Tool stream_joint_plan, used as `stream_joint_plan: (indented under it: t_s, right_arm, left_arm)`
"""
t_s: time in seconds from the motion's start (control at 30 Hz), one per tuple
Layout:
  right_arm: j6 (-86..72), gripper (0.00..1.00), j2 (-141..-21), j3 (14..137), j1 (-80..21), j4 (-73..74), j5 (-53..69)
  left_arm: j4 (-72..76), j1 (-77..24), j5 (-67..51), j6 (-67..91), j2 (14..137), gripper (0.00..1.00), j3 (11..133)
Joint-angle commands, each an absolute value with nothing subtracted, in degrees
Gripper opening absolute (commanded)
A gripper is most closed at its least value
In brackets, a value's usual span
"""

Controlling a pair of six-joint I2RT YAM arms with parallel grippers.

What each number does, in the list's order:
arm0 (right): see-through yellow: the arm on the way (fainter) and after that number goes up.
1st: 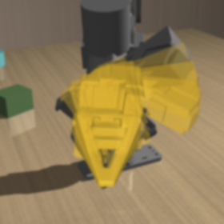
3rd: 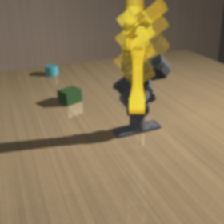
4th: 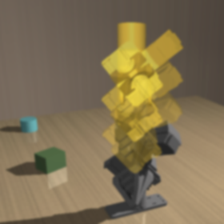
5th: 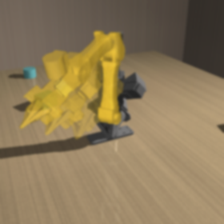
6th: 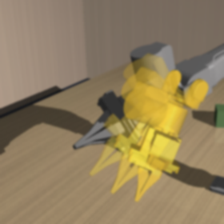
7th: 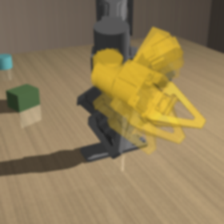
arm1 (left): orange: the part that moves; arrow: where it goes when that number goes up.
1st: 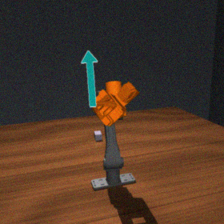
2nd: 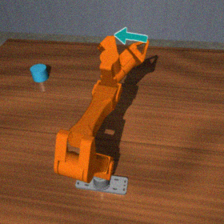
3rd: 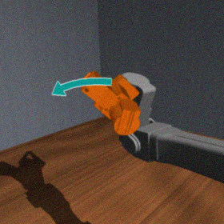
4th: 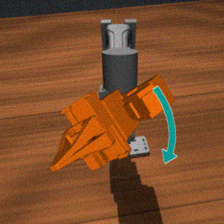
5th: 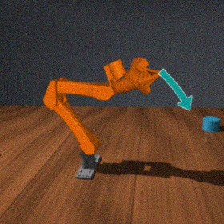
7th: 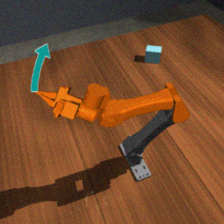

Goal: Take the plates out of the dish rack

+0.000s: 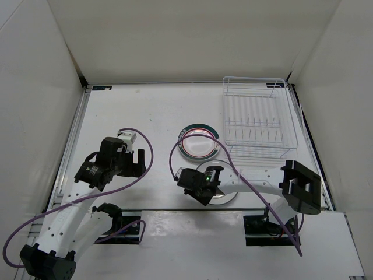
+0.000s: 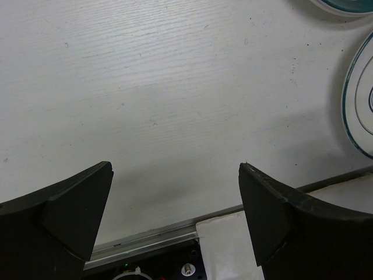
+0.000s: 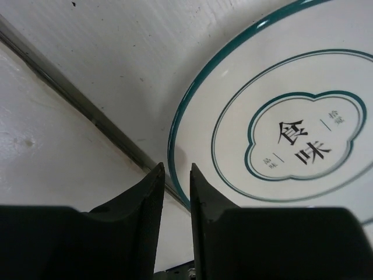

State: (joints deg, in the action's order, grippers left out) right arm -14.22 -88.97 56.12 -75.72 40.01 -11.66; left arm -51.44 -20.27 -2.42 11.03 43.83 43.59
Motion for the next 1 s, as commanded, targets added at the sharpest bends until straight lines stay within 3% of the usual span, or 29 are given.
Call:
stream_joint_plan:
  t_s: [0.0,0.3,0.4,0.63,0.8,0.93,0.97]
  right_arm:
    - [-16.08,0.28,-89.38,56.07,-76.29,38.41,-10.11]
    - [-16.79,0.28,-88.6,55.81,-76.55,38.41,-10.98]
    - [-16.79,0.33,-86.67,56.07,-76.64,38.85,-11.51]
    - [-16.79,0.52,-77.09,58.88,-76.55,39.73,-12.66]
    - [-17.05,0.74,-67.24,61.08,-76.38,39.73,-14.5]
    - [-19.42,0.79,-60.06,62.84,-76.38,41.83,-15.03]
    - [-19.86,0.87,-58.99,62.49,-76.29,41.92,-15.2]
  left_arm:
    - [-51.33,-20.39,-3.6,11.25,43.77,1.0,44.03]
    - [-51.42,-20.48,-3.6,11.16,43.68,1.0,44.12]
    - [-51.5,-20.39,-3.69,11.25,43.59,1.0,44.03]
    - [-51.41,-20.39,-3.69,11.16,43.68,1.0,43.95]
    - [-51.42,-20.48,-3.25,11.25,43.33,1.0,44.21]
    - [-51.33,-20.48,-3.51,11.25,43.15,1.0,44.03]
    - [-51.42,-20.48,-3.43,11.25,43.24,1.0,44.03]
